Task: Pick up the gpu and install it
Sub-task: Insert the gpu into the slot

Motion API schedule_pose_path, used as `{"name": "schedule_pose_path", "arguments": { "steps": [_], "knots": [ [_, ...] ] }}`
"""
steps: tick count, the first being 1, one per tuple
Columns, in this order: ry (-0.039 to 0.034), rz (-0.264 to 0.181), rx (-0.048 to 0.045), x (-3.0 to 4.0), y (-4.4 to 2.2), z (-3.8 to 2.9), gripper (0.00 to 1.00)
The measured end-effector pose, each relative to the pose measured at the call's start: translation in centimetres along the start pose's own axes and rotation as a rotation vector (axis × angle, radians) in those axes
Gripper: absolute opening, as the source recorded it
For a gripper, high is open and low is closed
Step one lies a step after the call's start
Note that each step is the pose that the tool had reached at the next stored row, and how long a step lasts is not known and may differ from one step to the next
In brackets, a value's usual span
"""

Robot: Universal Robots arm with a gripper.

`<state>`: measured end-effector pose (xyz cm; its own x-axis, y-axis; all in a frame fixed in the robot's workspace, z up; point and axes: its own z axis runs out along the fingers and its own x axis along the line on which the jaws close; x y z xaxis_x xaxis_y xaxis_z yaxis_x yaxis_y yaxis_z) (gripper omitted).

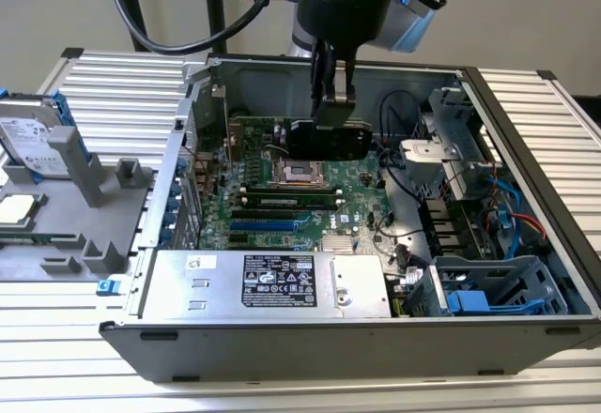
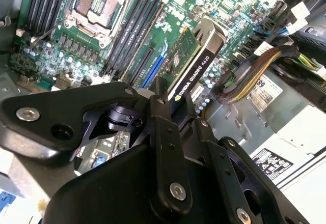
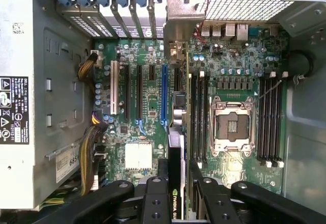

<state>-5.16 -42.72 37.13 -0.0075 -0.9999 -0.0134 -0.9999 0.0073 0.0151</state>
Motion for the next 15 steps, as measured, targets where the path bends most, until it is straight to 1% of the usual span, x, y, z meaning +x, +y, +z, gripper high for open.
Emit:
{"name": "schedule_pose_path", "arguments": {
  "steps": [15],
  "knots": [
    [0.0007, 0.000, -0.0001, 0.01, -0.02, 0.99, 0.00]
  ]
}}
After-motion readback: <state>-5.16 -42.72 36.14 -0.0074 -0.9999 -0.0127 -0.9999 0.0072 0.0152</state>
